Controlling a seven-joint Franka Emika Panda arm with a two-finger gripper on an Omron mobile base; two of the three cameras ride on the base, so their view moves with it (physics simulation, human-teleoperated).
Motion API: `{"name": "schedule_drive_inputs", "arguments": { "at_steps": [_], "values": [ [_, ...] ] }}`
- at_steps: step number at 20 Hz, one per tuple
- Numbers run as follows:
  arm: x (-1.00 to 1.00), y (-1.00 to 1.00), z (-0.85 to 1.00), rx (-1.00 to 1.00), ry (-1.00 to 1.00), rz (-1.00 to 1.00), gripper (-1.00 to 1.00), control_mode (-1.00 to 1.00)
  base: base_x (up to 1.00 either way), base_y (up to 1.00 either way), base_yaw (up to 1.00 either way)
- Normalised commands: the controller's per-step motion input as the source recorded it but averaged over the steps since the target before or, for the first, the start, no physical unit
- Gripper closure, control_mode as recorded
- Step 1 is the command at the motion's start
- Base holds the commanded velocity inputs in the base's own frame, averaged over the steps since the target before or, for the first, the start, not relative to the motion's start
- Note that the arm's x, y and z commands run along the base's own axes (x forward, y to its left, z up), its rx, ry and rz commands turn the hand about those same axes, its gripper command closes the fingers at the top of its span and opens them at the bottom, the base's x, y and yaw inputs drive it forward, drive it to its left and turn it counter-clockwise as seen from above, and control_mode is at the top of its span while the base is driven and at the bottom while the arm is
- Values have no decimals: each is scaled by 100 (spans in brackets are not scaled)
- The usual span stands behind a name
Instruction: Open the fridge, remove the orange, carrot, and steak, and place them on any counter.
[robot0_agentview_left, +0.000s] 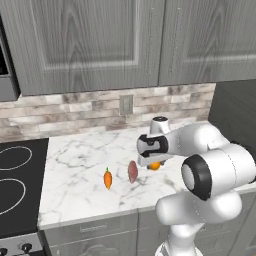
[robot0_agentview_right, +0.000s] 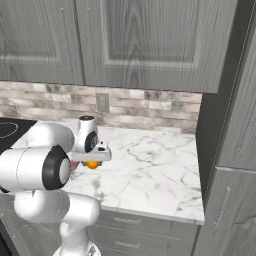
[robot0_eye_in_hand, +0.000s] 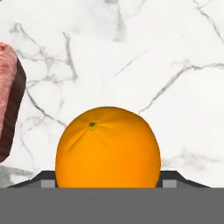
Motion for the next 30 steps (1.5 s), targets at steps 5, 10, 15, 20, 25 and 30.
{"name": "schedule_drive_inputs", "arguments": {
  "at_steps": [5, 10, 15, 20, 25, 30],
  "values": [
    [11, 0, -20, 0, 5, 0, 100, -100, 0, 0, 0],
    [3, 0, -21, 0, 0, 0, -100, -100, 0, 0, 0],
    [0, 0, -8, 3, -3, 0, -100, -100, 0, 0, 0],
    [0, 0, 0, 5, -12, 0, -100, -100, 0, 0, 0],
    [-6, 0, 4, 4, -9, 0, -100, -100, 0, 0, 0],
    [-8, 0, 28, 7, -3, 0, -100, -100, 0, 0, 0]
  ]
}}
